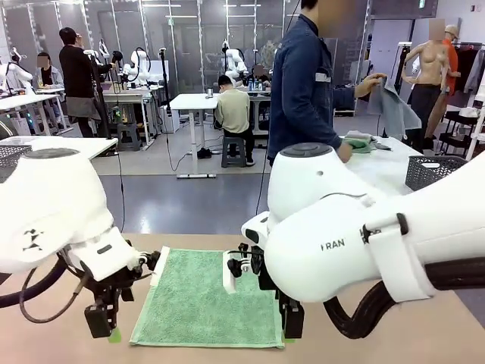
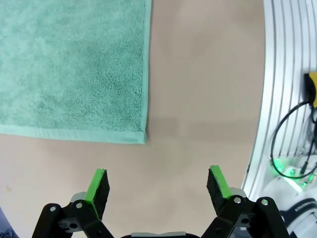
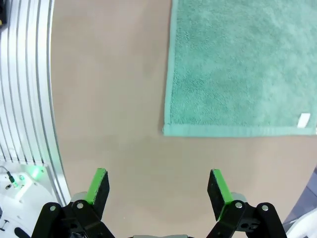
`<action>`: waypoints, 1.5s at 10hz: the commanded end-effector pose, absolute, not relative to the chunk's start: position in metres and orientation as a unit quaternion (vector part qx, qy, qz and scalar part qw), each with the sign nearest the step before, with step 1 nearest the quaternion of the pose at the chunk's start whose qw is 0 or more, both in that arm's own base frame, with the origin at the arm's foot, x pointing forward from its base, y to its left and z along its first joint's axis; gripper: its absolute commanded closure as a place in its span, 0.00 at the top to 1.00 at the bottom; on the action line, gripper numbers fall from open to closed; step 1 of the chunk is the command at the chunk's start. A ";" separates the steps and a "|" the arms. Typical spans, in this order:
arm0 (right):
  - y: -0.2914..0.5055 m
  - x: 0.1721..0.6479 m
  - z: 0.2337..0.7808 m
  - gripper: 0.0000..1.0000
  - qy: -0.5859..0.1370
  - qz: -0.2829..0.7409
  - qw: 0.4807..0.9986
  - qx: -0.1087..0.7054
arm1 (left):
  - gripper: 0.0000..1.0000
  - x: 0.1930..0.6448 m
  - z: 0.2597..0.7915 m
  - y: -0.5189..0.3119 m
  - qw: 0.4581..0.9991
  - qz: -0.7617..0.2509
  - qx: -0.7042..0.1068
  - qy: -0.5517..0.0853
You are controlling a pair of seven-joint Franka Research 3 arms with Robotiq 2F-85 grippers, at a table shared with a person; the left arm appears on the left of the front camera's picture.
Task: Fold the towels and place them in the basket.
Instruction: When a person lays out a Towel with hook on the table, fold it in half twice.
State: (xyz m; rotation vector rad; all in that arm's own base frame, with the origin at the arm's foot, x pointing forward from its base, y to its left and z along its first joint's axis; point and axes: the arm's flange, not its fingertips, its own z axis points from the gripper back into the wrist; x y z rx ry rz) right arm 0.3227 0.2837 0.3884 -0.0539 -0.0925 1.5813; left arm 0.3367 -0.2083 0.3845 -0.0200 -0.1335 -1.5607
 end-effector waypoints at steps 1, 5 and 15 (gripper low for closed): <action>0.288 0.330 0.375 1.00 -0.050 0.728 0.684 -0.010 | 1.00 0.335 0.358 -0.210 0.708 -0.704 0.000 -0.058; 0.292 0.336 0.366 1.00 -0.040 0.720 0.692 0.006 | 1.00 0.335 0.333 -0.216 0.719 -0.693 0.008 -0.050; 0.290 0.336 0.328 1.00 -0.038 0.715 0.698 0.008 | 1.00 0.361 0.323 -0.218 0.698 -0.714 -0.034 -0.044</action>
